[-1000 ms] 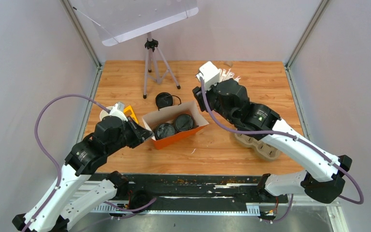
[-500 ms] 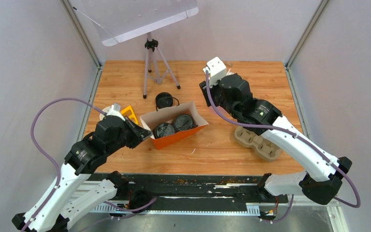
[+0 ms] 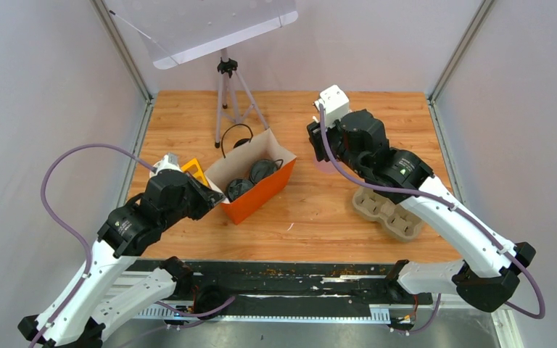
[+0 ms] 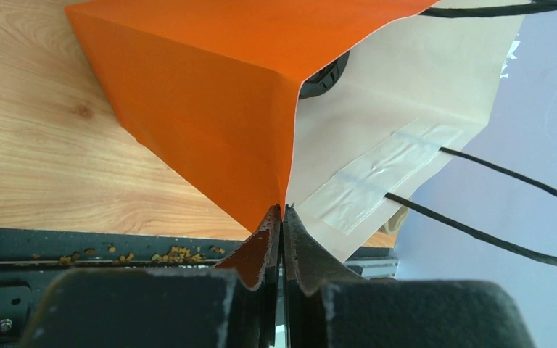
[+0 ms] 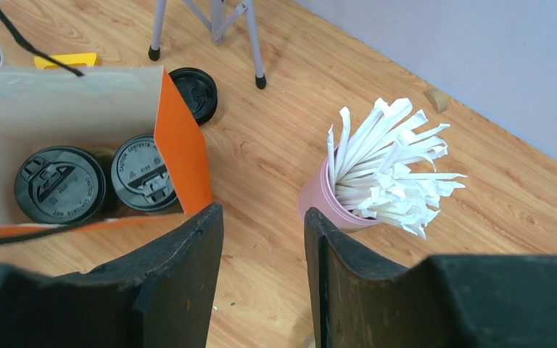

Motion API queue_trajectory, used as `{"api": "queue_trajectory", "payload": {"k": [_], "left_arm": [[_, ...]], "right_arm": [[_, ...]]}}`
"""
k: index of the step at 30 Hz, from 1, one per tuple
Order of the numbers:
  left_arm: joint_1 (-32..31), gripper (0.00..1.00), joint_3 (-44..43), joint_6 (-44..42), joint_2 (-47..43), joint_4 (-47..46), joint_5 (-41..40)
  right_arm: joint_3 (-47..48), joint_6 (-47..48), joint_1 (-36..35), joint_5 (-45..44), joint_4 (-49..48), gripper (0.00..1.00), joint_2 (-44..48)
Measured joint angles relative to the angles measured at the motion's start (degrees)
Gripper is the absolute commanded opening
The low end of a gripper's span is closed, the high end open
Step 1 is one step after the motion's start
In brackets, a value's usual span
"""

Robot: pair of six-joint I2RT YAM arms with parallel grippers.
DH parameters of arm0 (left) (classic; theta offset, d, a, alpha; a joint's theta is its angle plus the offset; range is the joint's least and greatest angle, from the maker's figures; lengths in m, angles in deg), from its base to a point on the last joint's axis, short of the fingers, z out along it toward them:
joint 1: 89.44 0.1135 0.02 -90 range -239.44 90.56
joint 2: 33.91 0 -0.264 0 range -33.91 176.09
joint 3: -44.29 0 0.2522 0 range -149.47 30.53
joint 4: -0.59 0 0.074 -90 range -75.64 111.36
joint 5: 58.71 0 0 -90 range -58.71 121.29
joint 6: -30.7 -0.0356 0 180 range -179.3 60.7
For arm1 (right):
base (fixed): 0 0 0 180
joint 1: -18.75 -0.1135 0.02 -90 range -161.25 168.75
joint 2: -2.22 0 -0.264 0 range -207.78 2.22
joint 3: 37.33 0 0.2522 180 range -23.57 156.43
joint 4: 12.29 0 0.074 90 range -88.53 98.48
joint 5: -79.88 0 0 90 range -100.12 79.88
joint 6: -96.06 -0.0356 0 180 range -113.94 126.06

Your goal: Pack the takeout coffee

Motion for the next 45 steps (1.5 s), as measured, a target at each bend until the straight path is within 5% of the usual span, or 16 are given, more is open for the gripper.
{"api": "queue_trajectory", "payload": {"k": [23,34,45], "left_arm": [[0.0,0.39,-4.6,-5.5,5.4,1.3,-5.2],[0.0,0.55,-7.5,-11.4,7.6,1.2,-6.0],[0.0,0.77,-17.4,-23.8,10.7,1.8,-7.0]], "right_arm": [[-0.6,-3.0,0.1,1.4,3.1,0.55,0.2],[-0.5,-6.4,0.8,1.0,3.6,0.68,-0.7],[0.4,-6.5,9.7,0.9,3.5,0.59,-9.7]]}}
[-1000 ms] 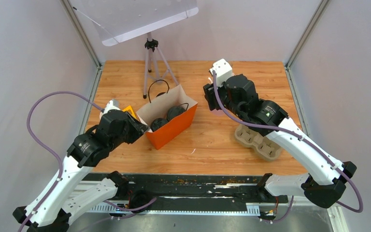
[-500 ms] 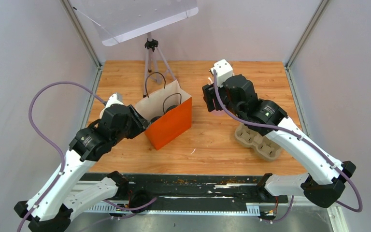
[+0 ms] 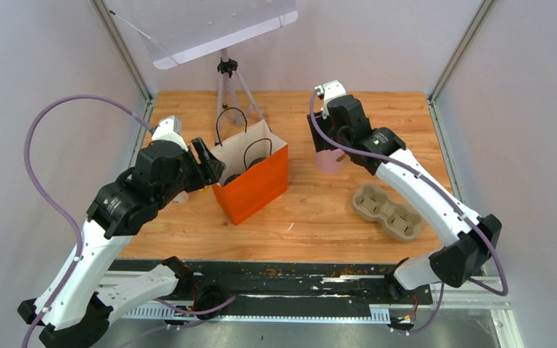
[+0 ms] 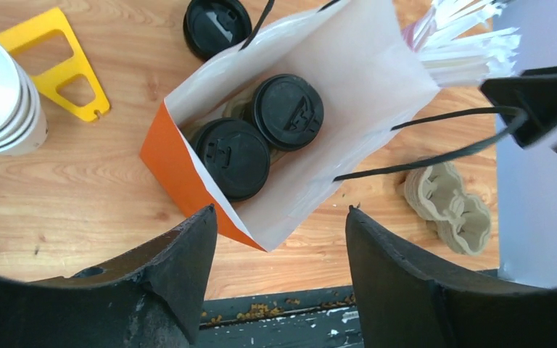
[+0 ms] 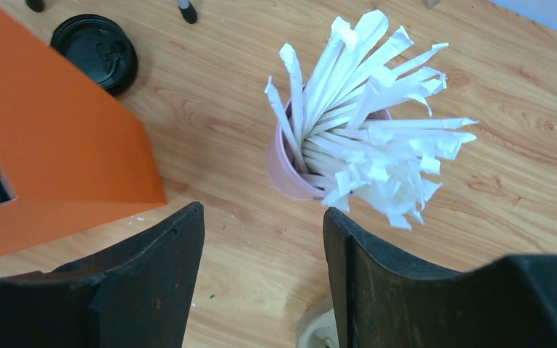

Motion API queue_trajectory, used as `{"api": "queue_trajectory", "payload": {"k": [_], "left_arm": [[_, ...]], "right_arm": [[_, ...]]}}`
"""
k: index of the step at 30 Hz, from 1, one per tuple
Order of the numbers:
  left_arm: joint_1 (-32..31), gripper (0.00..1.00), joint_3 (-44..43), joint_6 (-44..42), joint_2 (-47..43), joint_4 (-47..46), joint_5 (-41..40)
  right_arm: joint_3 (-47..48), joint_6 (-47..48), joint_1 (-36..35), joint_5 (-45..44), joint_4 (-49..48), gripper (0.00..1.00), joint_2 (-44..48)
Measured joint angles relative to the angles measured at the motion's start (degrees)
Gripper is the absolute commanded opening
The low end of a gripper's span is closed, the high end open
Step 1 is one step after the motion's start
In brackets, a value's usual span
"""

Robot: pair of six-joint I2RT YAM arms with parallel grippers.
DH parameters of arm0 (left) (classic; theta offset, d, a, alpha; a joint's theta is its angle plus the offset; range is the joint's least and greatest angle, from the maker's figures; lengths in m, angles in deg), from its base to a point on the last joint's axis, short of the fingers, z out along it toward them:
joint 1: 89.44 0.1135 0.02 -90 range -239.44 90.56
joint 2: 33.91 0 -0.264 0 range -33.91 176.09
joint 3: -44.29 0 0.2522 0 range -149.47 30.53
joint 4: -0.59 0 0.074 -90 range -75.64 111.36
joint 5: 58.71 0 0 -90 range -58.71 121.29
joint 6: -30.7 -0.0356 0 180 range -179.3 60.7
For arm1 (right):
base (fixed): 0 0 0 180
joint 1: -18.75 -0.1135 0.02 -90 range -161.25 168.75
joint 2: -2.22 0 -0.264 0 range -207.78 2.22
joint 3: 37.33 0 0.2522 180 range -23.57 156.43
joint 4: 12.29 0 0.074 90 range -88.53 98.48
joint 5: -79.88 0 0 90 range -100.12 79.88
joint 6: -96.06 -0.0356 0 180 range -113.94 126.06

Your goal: Pack the takeout coffee

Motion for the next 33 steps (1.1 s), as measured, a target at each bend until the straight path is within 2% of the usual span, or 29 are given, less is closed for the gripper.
{"api": "queue_trajectory", "payload": {"k": [3,5,6,13,17,20,28,33], "left_arm": [[0.0,0.80,-3.8,-3.3,-0.1,1.9,-0.3],[0.0,0.98,-5.5,-5.0,-0.5,2.9,-0.4],[0.0,1.00,-6.3,-5.9,-0.9,3.5,-0.4],[0.0,1.00,-6.6,-9.1,-6.5,7.7,-0.2],[0.0,1.00,-4.3,-9.1,-11.1,8.8,-0.2],[0.0,1.00,-4.0,-8.8,-11.9,9.2,-0.3],[0.0,1.00,-4.0,-8.6,-11.0,10.2,-1.1],[0.0,1.00,-3.2,-8.0,-11.3,10.1,-1.5]], "right_arm": [[1.6,1.4,2.3,1.7,-0.7,0.57,-3.7],[3.0,3.0,3.5,2.7,-1.9,0.57,-6.1],[3.8,3.9,4.0,3.1,-2.6,0.56,-7.5],[12.9,8.2,5.0,4.1,-4.2,0.49,-19.7],[14.4,9.2,5.0,4.4,-4.1,0.47,-23.6],[14.4,9.9,5.0,3.9,-3.7,0.45,-25.0],[14.7,11.8,5.0,3.0,-3.7,0.31,-25.4],[15.1,12.5,5.0,2.1,-3.4,0.27,-25.5]]}}
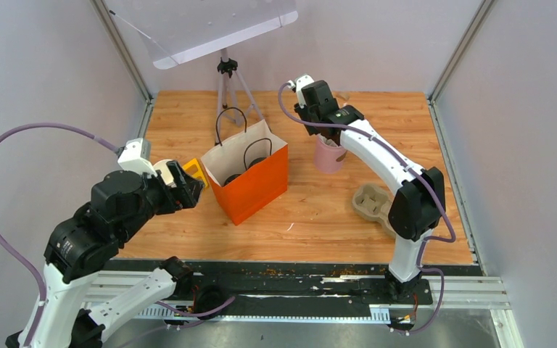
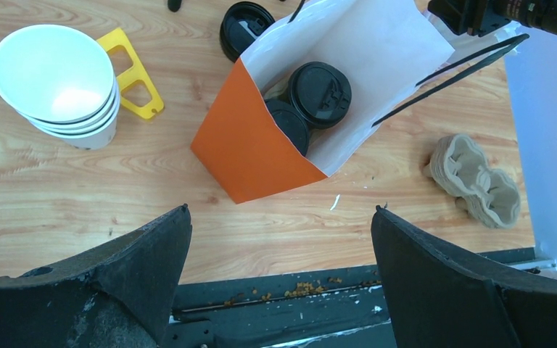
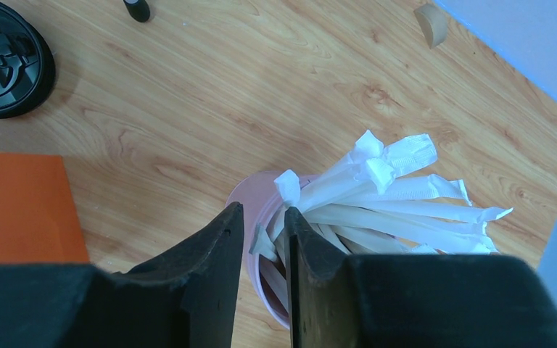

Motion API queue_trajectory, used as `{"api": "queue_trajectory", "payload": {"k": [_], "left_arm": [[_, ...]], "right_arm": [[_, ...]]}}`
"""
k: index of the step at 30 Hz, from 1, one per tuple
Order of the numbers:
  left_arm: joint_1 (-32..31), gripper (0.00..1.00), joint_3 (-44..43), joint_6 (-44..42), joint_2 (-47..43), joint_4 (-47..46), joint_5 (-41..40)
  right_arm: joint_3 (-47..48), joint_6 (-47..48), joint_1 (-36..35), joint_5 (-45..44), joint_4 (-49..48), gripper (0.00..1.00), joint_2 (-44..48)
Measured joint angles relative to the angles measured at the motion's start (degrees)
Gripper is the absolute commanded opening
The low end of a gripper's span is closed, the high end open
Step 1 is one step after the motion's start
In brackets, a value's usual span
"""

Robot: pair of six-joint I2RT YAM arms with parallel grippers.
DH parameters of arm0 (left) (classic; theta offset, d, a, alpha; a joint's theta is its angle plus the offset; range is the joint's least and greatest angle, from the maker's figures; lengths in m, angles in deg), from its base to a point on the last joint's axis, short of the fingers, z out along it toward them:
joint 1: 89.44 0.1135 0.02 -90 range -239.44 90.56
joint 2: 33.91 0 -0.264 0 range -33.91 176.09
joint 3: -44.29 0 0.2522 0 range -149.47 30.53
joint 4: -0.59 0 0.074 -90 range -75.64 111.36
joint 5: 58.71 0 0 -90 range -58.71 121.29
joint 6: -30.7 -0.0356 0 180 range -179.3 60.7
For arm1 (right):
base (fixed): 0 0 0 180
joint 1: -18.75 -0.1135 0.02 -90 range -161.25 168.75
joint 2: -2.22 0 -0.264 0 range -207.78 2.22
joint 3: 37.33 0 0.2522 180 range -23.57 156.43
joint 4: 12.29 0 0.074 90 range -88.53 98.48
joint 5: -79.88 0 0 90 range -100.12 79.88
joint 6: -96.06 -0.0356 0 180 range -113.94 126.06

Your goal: Pack the takeout coffee

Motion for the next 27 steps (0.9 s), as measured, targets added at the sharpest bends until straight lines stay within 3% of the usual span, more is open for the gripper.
{"api": "queue_trajectory", "payload": {"k": [10,18,27], "left_arm": [[0.0,1.00,0.3,1.0,-0.1,-0.2,-0.3],[0.0,1.00,1.9,1.7,-1.0,-0.4,-0.6],[0.0,1.00,2.0,1.5,-1.4,-0.6,-1.5]], "right_arm": [[0.5,0.6,0.0,-0.7,0.7,0.25,-0.7],[0.5,0.7,0.0,-0.8,0.9,0.00,-0.7],[4.9,-0.2,0.0,-1.5,6.2,0.00,0.0]]}}
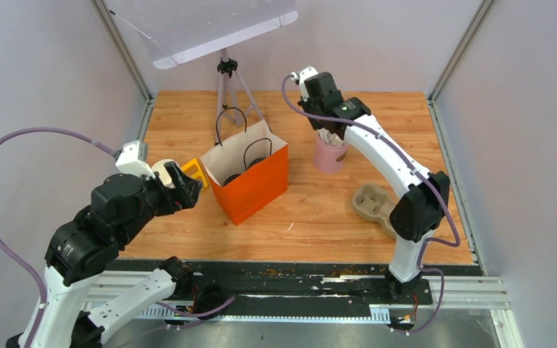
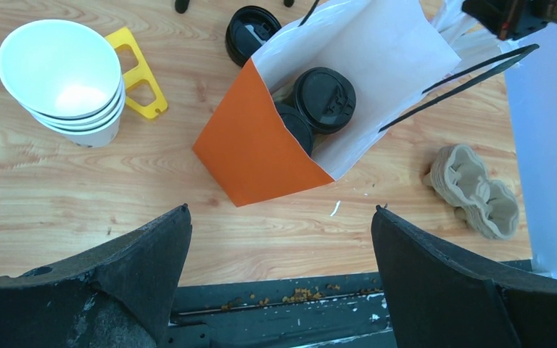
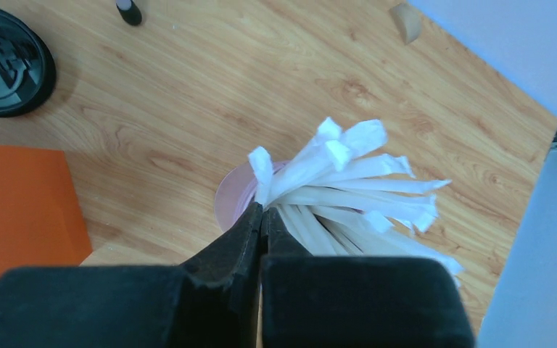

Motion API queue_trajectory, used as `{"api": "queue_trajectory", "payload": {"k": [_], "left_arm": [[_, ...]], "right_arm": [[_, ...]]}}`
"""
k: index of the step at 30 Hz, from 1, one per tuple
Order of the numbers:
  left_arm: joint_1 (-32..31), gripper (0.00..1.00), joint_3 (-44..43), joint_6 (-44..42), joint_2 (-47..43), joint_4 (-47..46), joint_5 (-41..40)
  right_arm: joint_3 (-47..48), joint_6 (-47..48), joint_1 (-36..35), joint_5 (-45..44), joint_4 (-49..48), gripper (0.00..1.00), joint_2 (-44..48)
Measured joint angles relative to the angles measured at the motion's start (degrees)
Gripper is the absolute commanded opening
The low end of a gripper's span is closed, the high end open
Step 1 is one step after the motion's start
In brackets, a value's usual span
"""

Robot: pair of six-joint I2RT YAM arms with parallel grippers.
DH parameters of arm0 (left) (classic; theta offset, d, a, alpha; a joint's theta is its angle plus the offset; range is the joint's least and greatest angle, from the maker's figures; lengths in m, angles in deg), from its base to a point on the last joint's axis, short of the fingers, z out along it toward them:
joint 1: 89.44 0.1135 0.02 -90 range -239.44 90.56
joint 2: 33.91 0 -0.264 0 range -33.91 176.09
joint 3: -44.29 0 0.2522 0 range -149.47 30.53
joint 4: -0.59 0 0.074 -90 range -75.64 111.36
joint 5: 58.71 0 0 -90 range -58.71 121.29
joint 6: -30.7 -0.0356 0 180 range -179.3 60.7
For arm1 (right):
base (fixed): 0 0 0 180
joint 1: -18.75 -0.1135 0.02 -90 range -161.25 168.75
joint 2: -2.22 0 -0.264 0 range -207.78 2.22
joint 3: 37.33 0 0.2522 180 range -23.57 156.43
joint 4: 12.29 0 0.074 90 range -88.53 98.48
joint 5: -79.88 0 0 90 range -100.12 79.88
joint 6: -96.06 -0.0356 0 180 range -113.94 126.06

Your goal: Pack the takeout coffee

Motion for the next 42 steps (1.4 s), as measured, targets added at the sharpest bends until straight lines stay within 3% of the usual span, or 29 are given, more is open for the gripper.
{"api": "queue_trajectory", "payload": {"k": [13,22,42], "left_arm": [[0.0,1.00,0.2,-1.8,-0.6,-3.0,0.3],[0.0,1.00,0.2,-3.4,0.2,-5.4,1.4],[0.0,1.00,-0.3,-3.6,-0.2,-5.3,2.8]], "right_arm": [[10.1,-1.1,-2.6,-1.6,4.5,0.00,14.8],[9.6,-5.3,-7.2,-2.1,-1.5,0.00,25.7],[5.2,-22.7,-14.1,9.6,-14.8,0.00,23.0]]}}
